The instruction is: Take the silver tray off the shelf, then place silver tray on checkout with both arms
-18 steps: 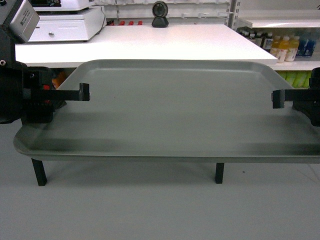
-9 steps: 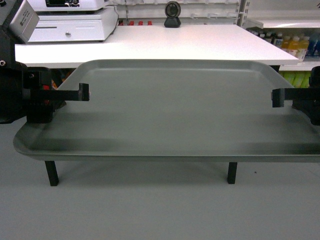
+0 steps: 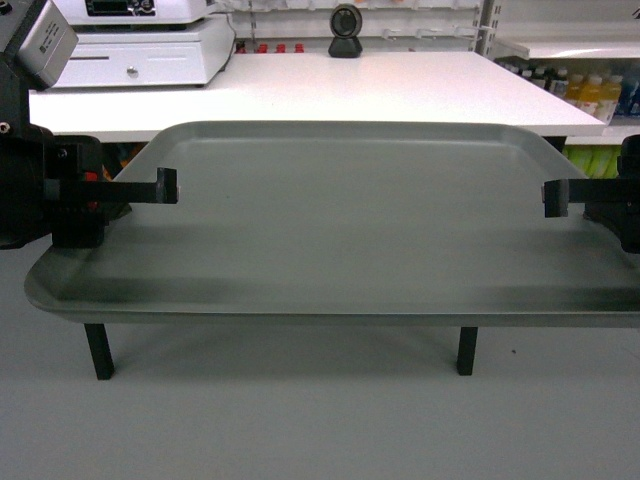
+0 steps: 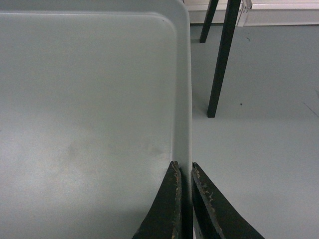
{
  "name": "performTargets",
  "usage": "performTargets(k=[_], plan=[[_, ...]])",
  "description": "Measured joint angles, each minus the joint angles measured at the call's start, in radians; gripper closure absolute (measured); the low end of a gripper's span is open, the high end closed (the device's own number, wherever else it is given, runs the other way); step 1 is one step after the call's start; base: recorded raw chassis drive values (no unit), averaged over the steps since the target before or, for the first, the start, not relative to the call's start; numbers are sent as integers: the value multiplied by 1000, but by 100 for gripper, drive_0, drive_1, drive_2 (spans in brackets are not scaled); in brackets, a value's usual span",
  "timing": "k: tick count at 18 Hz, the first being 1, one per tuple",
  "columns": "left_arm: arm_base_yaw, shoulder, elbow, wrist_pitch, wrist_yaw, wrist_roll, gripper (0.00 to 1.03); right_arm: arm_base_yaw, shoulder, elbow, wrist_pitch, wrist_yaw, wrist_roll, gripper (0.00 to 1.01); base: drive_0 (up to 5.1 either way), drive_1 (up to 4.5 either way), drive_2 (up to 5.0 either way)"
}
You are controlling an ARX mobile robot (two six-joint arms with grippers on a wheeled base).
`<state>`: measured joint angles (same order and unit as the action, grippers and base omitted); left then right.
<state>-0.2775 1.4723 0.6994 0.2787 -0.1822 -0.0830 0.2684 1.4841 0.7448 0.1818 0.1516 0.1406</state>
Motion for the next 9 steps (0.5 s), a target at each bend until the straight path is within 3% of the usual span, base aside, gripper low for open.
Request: performTargets(k=[9], plan=[[0, 0, 0, 4, 0, 0, 99, 0, 0, 0, 6, 0, 0, 98, 1, 431, -430]])
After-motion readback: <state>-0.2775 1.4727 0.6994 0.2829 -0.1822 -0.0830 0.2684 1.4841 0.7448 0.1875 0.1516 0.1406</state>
